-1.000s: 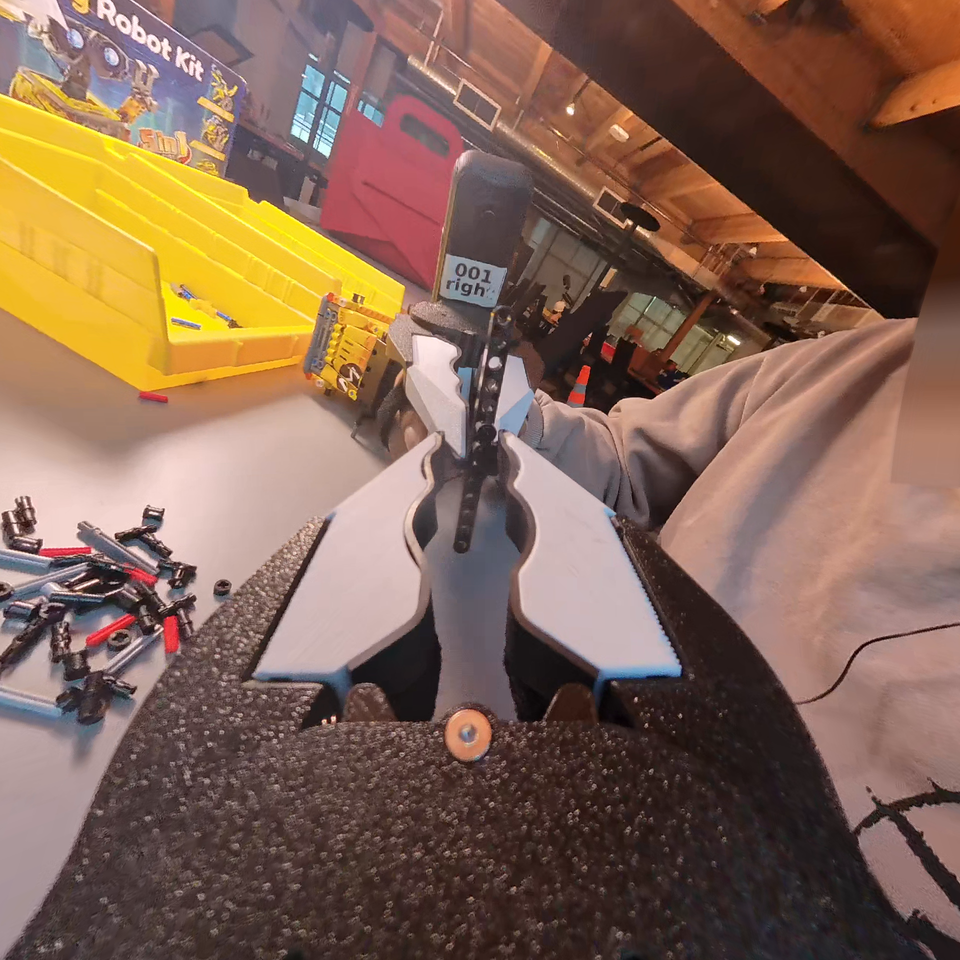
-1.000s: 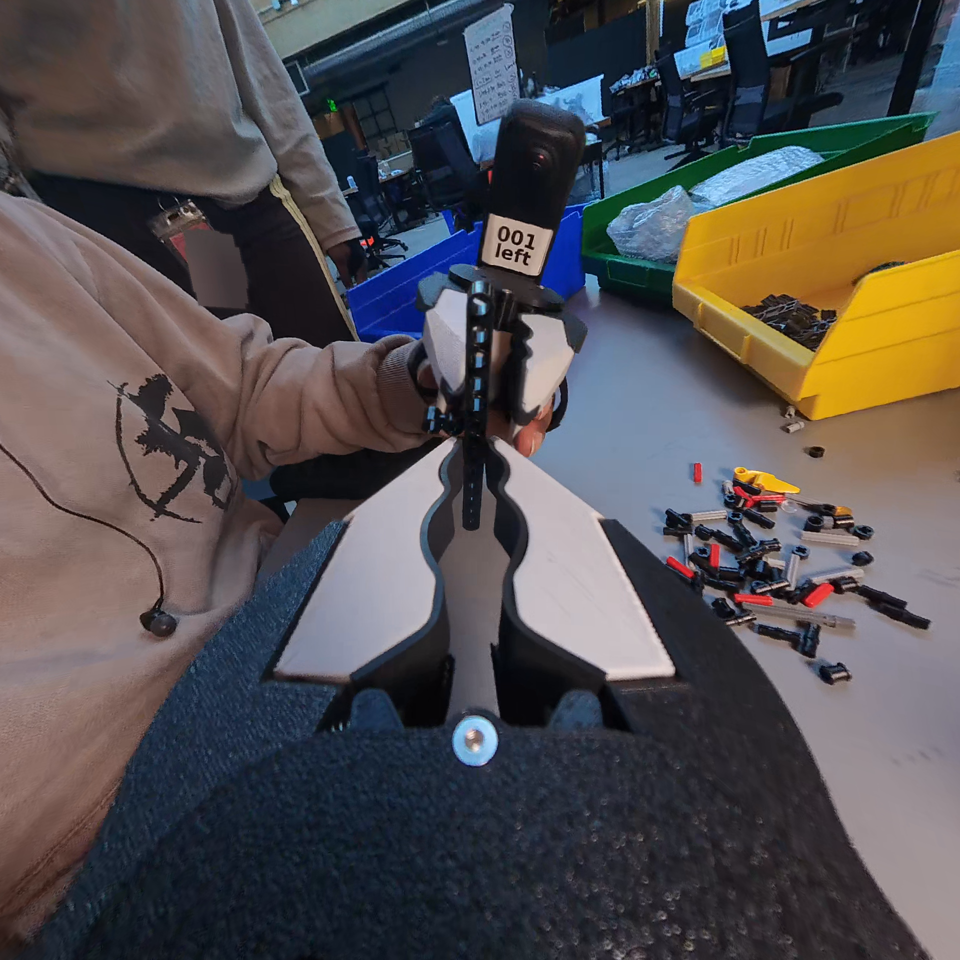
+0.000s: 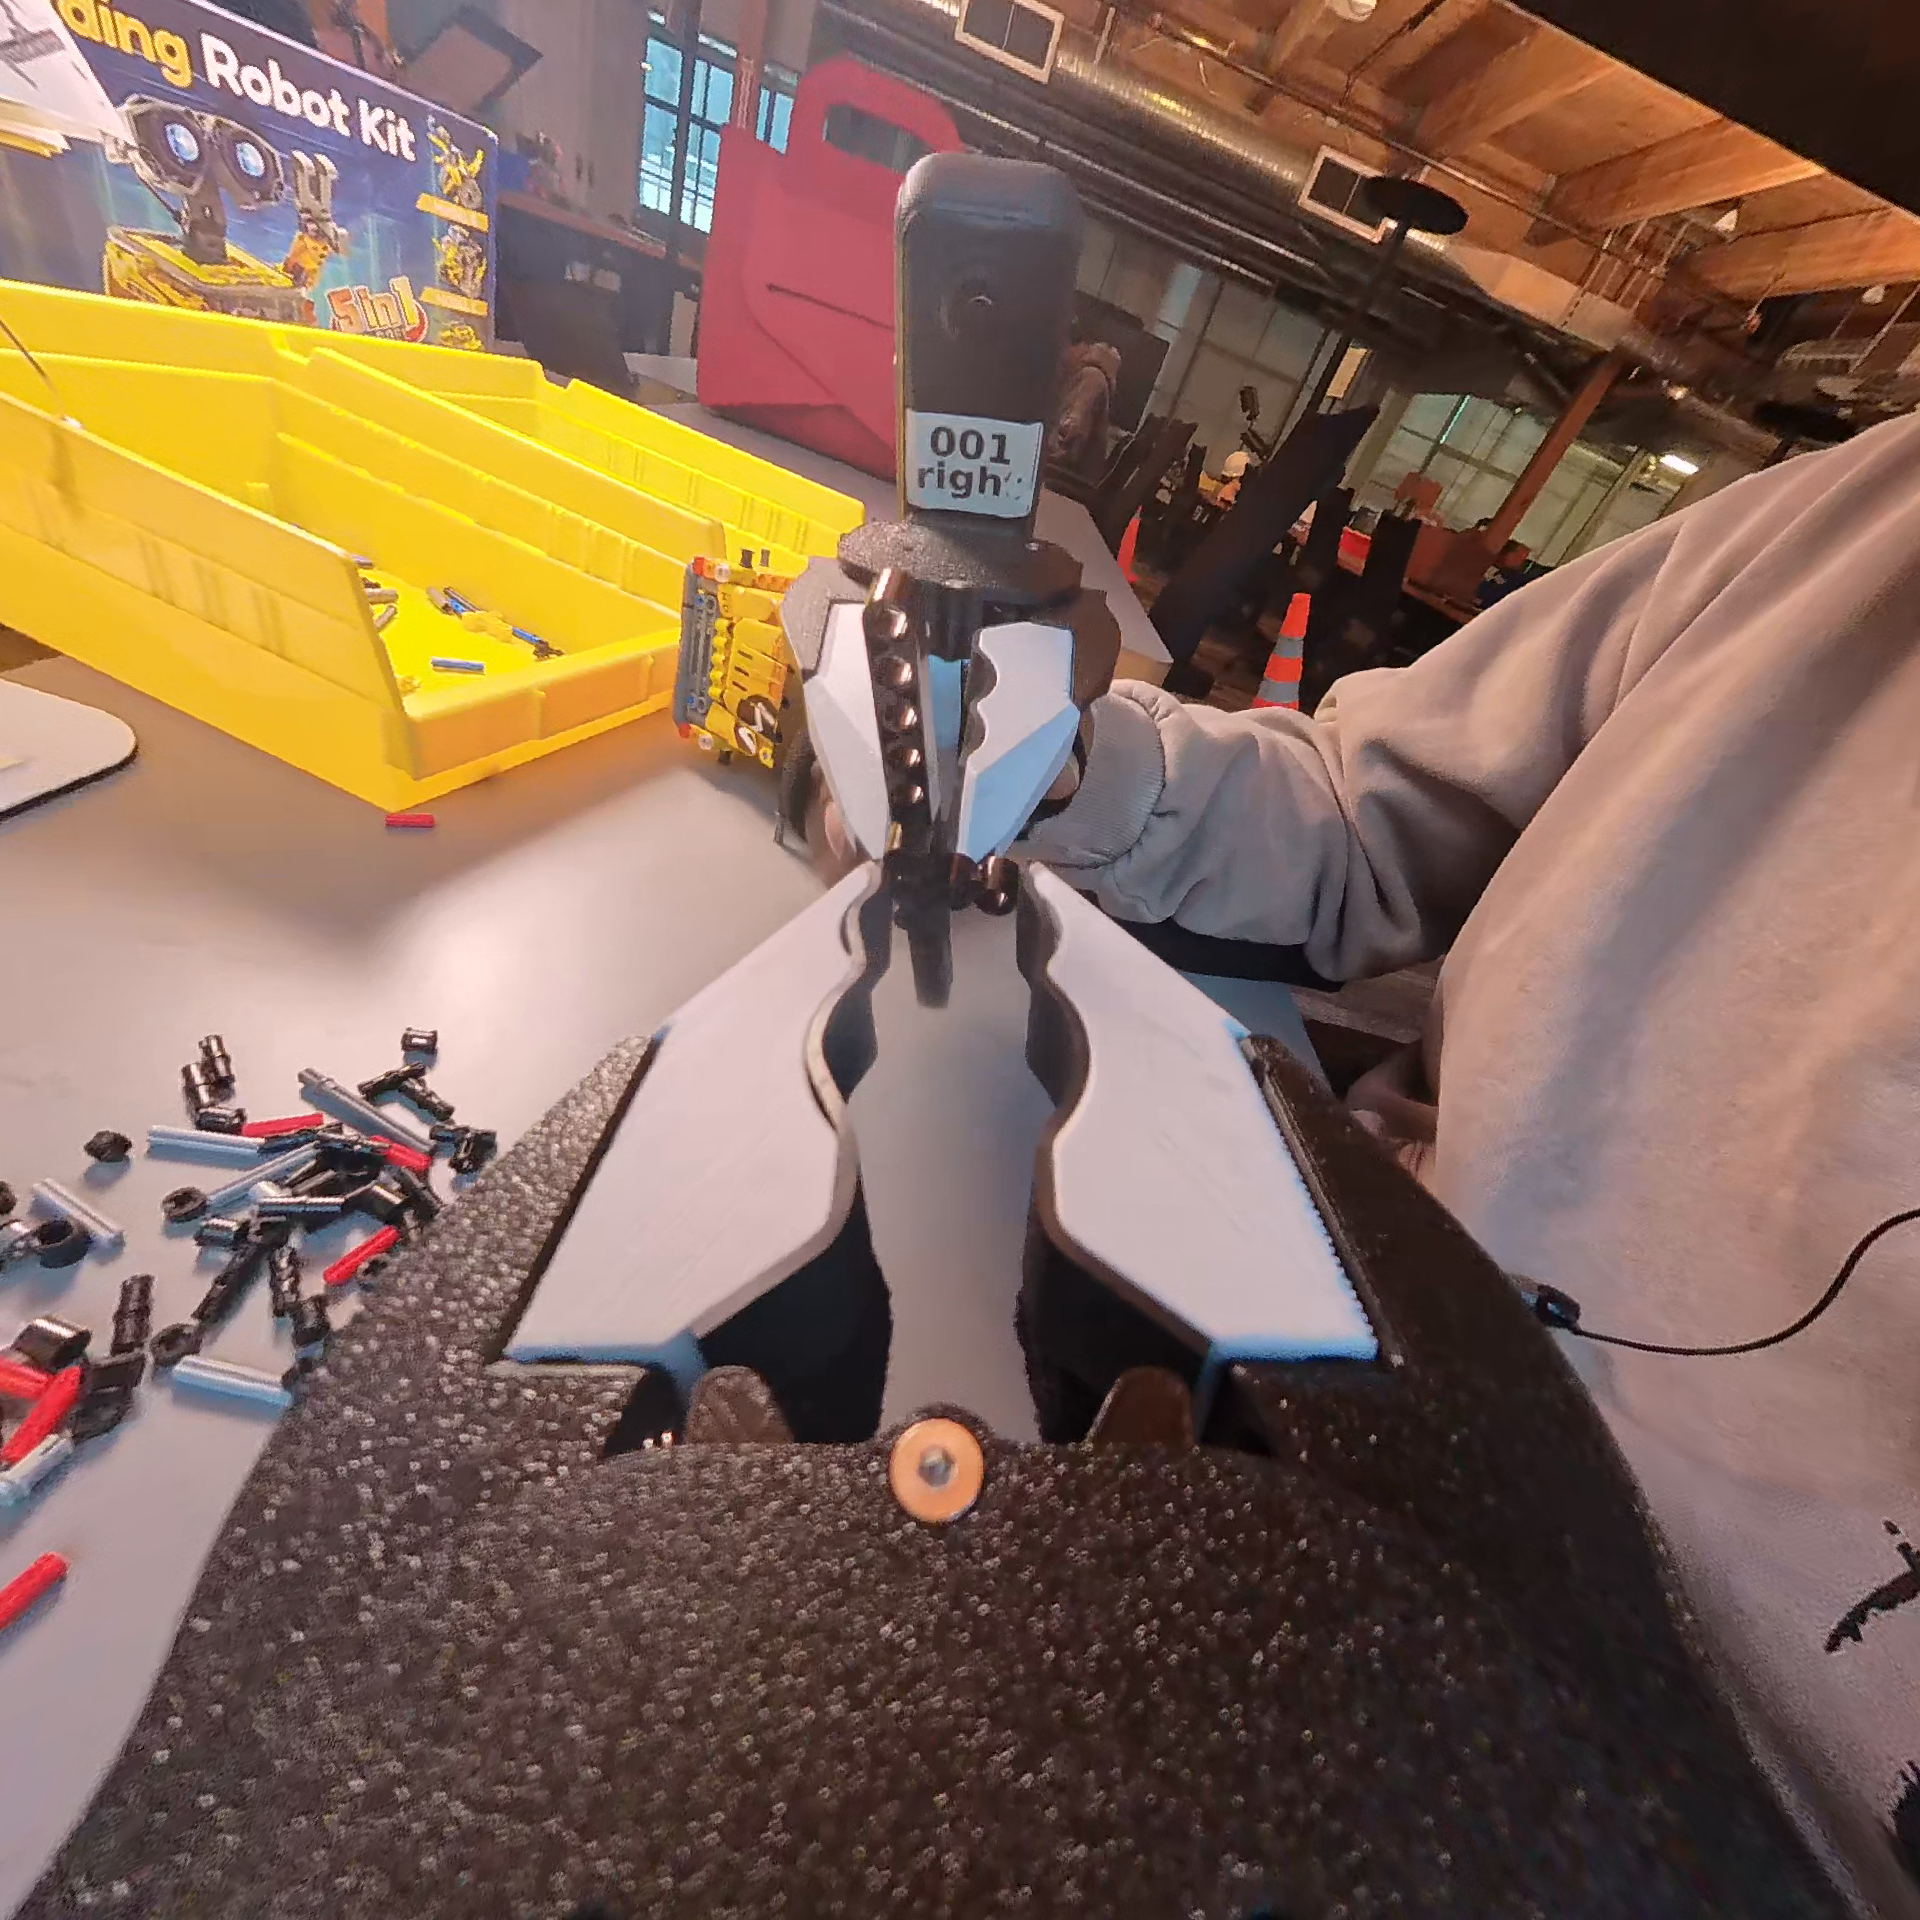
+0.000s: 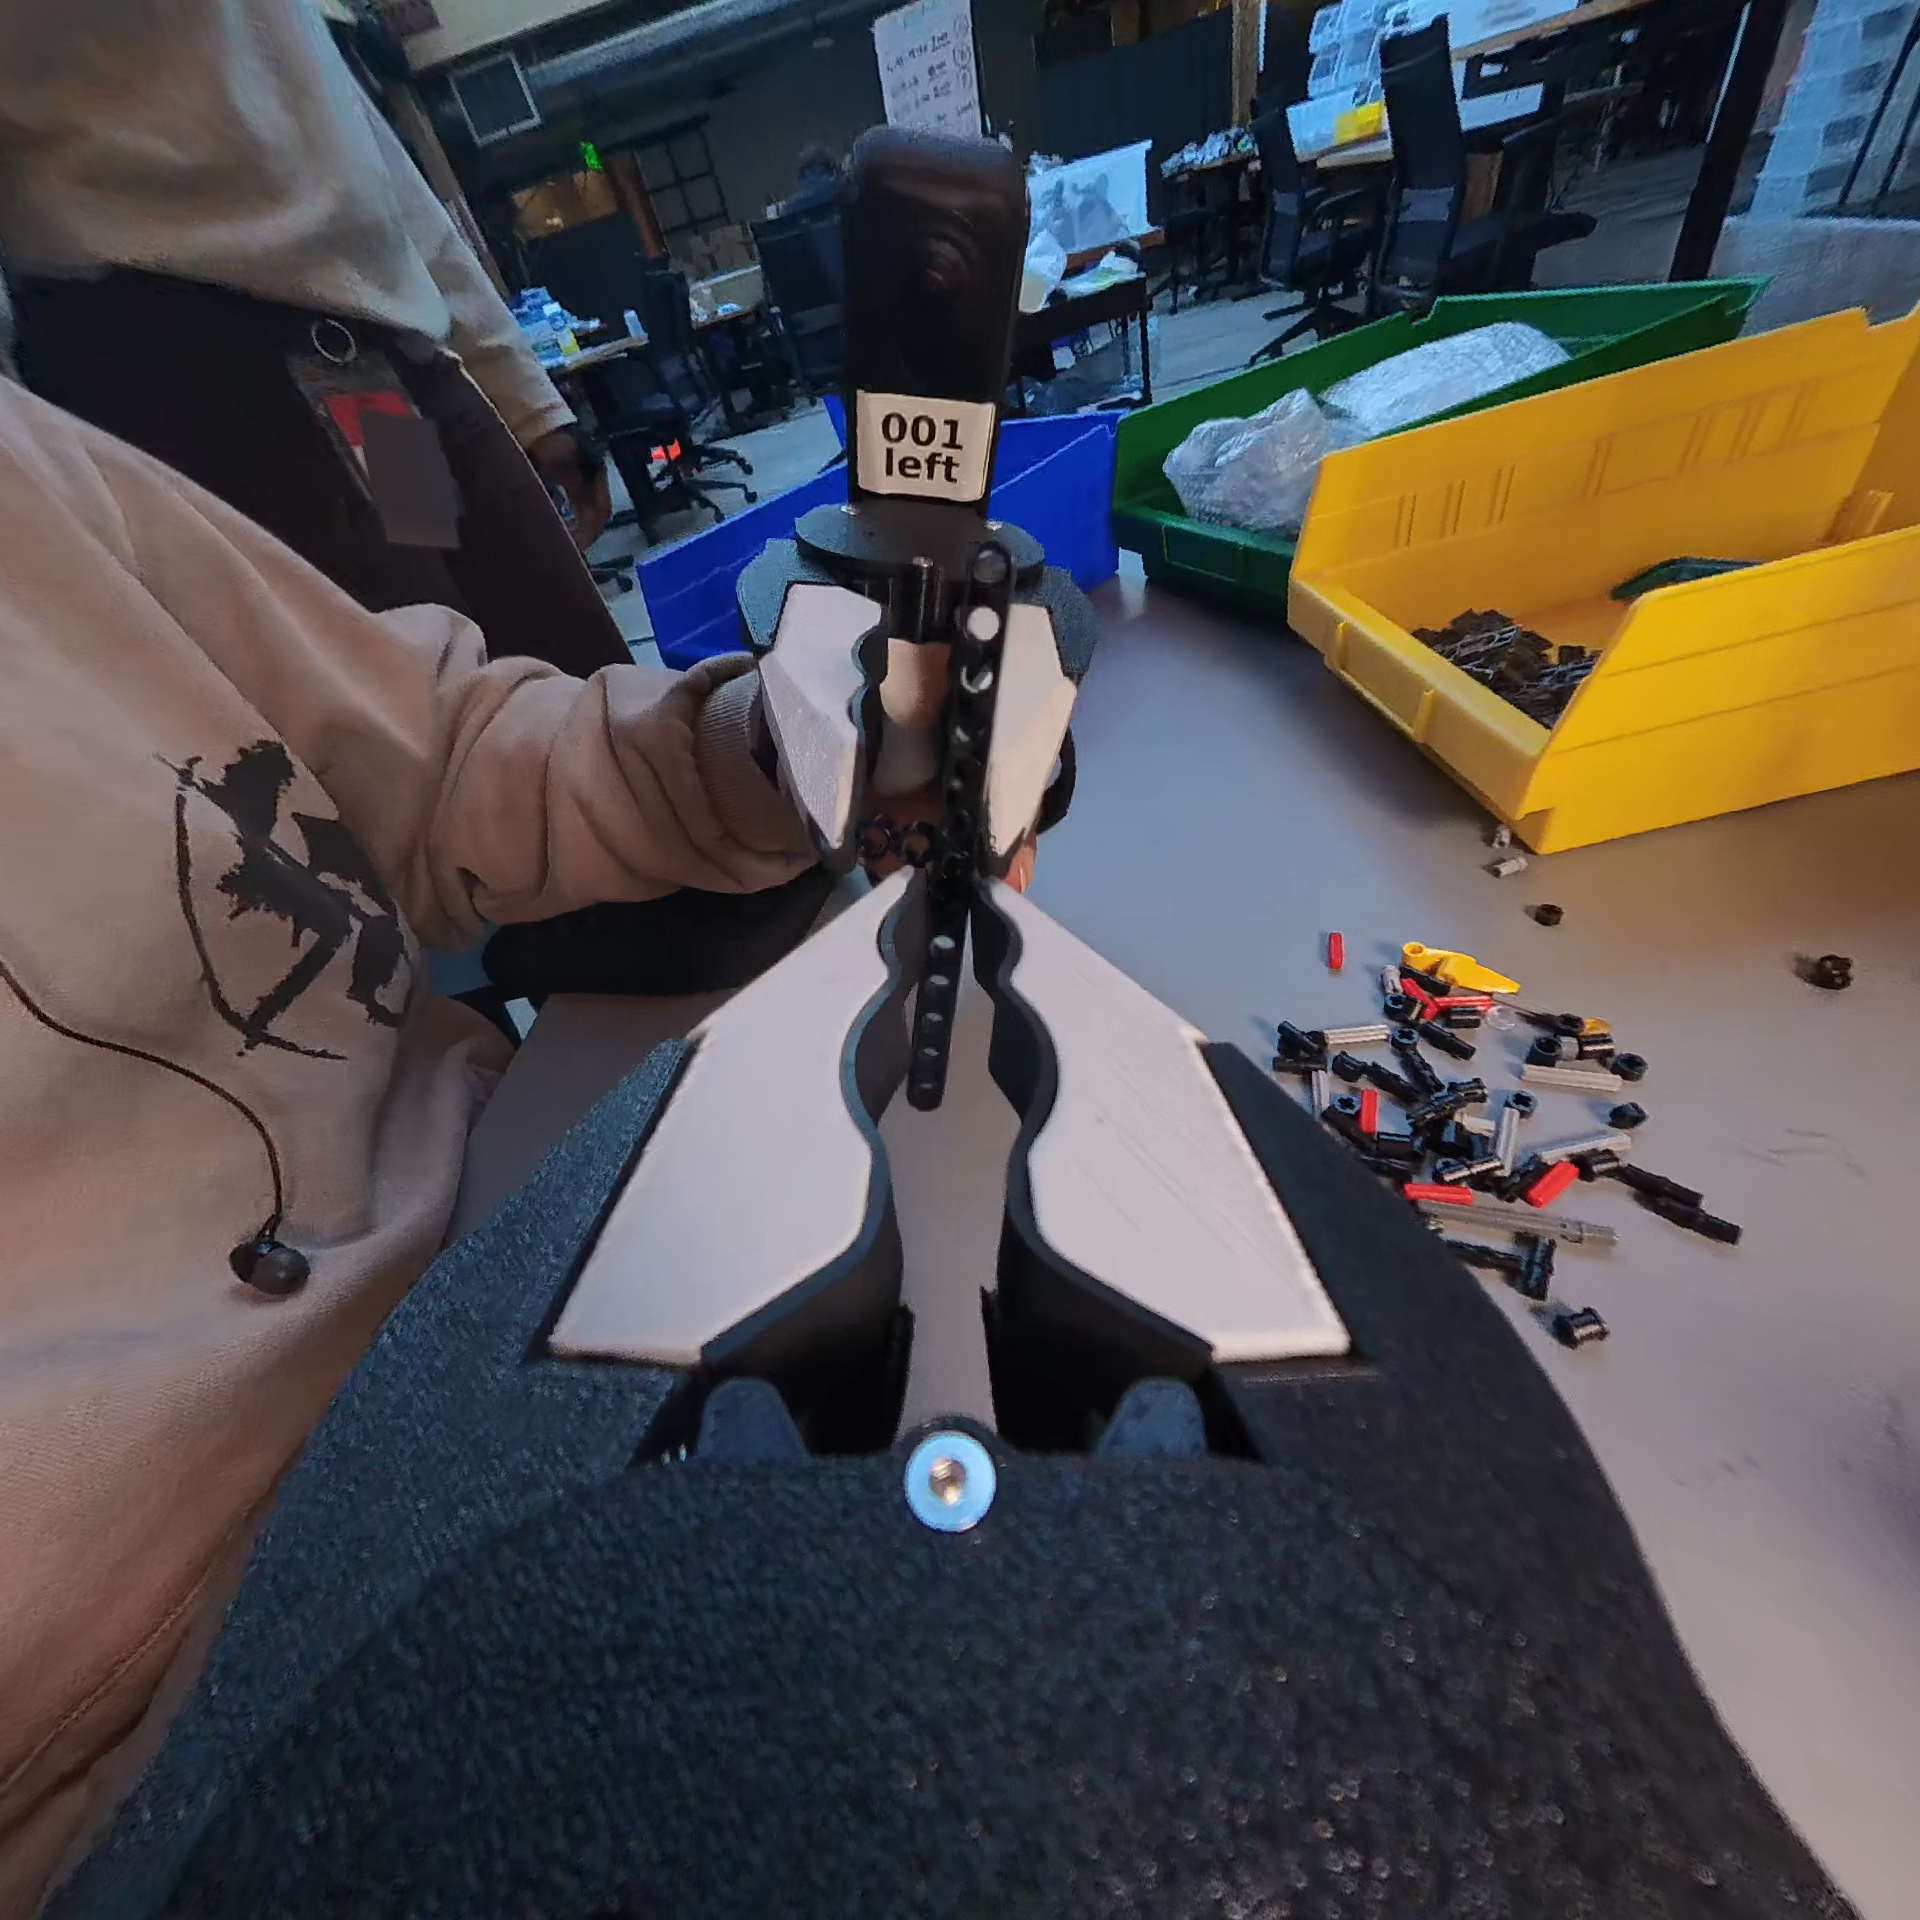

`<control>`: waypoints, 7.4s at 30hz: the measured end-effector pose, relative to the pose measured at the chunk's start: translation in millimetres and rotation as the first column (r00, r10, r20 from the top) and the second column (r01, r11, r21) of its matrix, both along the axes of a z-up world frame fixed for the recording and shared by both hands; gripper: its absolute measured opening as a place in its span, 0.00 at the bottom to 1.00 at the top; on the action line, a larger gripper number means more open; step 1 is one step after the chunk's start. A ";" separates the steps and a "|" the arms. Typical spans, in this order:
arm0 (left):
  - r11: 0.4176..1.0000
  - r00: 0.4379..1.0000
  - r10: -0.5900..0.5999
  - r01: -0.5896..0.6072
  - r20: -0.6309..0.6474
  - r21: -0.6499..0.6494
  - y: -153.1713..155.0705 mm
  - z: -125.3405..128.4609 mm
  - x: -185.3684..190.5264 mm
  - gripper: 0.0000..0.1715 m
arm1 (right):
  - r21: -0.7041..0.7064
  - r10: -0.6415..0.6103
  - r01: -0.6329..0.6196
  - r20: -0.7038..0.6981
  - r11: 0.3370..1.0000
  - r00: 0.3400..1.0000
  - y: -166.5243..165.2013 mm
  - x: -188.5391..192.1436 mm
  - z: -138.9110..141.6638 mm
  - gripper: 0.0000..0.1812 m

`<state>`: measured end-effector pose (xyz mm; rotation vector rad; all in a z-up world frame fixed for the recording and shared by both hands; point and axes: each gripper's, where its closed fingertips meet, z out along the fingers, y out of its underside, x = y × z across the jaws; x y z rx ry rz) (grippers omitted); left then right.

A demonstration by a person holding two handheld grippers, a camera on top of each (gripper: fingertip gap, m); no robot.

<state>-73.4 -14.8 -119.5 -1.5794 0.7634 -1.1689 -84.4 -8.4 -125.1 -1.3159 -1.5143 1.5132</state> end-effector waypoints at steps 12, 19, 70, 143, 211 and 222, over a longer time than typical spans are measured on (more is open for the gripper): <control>0.999 0.999 0.032 -0.032 0.009 0.031 0.8 15.5 -2.0 0.13 | 0.047 -0.035 0.038 -0.070 0.998 0.997 3.8 2.3 20.9 0.03; 0.987 0.970 0.161 -0.163 0.184 -0.005 12.9 30.3 -67.2 0.03 | -0.030 -0.172 0.171 -0.293 0.985 0.941 40.7 46.2 86.1 0.00; 0.958 0.962 0.265 -0.255 -0.069 0.135 22.3 -3.4 -17.7 0.05 | 0.522 -0.308 0.299 -0.072 0.799 0.949 19.3 -16.6 -9.2 0.04; 0.895 0.933 0.336 -0.273 0.132 -0.352 57.9 -37.1 -24.5 0.03 | 0.938 -0.455 0.318 -0.225 0.137 0.861 52.5 -19.2 -26.5 0.02; 0.144 -0.156 0.620 -0.941 -0.769 0.307 -149.2 -40.4 -394.8 0.12 | -0.251 -0.297 0.266 -0.094 0.931 0.950 55.5 1.9 2.1 0.03; 0.942 0.937 0.335 -0.336 -0.095 0.008 -22.7 41.0 -65.3 0.22 | -0.396 -0.083 -0.018 -0.238 0.918 0.968 14.4 2.9 26.4 0.03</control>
